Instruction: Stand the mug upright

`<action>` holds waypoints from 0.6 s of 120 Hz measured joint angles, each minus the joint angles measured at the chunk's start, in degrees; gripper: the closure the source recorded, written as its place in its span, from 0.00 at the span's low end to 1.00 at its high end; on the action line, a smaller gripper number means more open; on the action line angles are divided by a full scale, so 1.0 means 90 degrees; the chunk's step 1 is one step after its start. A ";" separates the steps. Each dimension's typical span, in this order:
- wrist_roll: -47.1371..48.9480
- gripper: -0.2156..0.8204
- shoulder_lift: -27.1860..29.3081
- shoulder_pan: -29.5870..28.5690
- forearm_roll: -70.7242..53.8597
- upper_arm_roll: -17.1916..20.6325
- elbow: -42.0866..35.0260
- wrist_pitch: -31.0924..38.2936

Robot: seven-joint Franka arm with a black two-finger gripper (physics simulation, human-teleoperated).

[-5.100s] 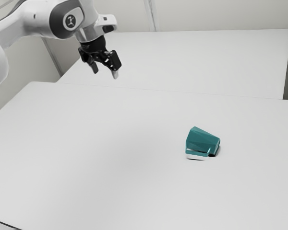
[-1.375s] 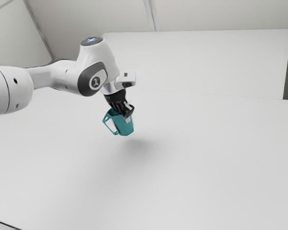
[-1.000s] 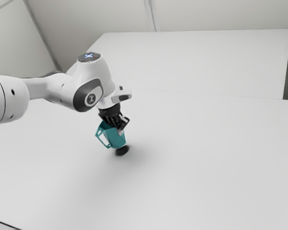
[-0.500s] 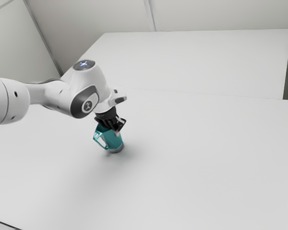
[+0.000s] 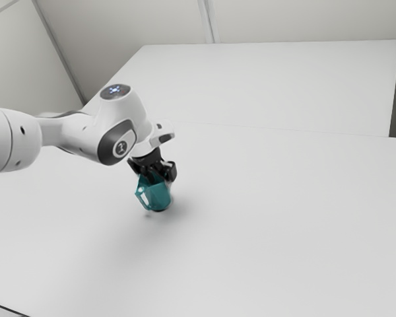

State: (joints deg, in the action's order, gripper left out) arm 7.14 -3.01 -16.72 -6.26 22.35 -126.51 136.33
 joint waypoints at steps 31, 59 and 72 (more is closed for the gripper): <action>-0.0009 0.29 0.0700 0.0033 0.0225 0.0028 0.0677 -0.1063; -0.0002 0.23 0.0575 0.0120 0.0448 0.0027 0.2902 -0.3013; 0.0000 0.22 0.0519 0.0520 0.0458 -0.0337 0.3758 -0.3795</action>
State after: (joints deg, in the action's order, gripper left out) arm 7.14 1.66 -12.04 -2.13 19.32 -92.69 102.18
